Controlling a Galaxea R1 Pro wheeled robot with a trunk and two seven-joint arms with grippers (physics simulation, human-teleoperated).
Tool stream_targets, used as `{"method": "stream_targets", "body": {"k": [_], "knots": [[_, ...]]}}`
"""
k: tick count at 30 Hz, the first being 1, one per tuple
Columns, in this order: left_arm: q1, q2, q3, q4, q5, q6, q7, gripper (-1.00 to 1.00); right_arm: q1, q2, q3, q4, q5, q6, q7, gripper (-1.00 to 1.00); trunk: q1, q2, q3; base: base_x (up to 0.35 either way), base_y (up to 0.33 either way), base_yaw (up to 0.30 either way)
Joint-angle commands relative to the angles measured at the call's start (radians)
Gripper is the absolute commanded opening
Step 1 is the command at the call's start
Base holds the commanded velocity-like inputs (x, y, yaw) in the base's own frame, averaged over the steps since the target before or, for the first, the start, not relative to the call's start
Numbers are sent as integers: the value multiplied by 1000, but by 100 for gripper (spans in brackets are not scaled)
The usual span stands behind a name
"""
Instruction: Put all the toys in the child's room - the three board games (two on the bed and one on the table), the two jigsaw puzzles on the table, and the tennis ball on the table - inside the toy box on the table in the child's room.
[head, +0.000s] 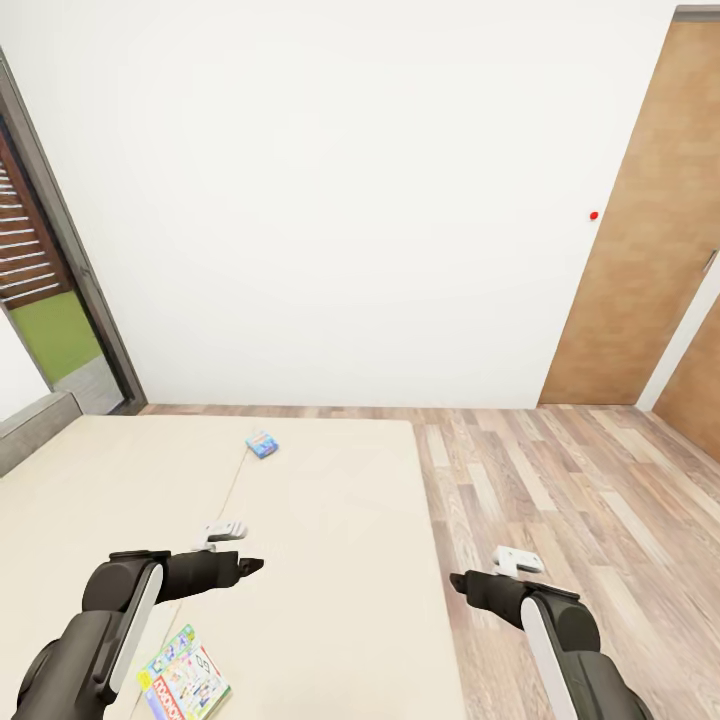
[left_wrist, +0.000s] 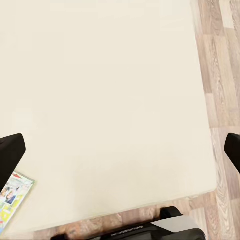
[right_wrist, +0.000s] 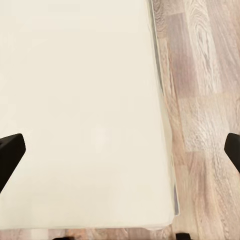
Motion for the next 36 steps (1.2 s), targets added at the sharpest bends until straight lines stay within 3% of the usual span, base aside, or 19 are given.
{"method": "stream_targets", "body": {"k": [1,36], "knots": [[-1,0,1,-1,-1,5,-4,100,-1,1,-2,-1,-5,5,-1,100,1,-2,-2,2,12,0],[-1,0,3,-1,-4,5,-4,100,-1,8,-1,-1,-5,7,-3,100,1,-2,-2,0,142,0]]}}
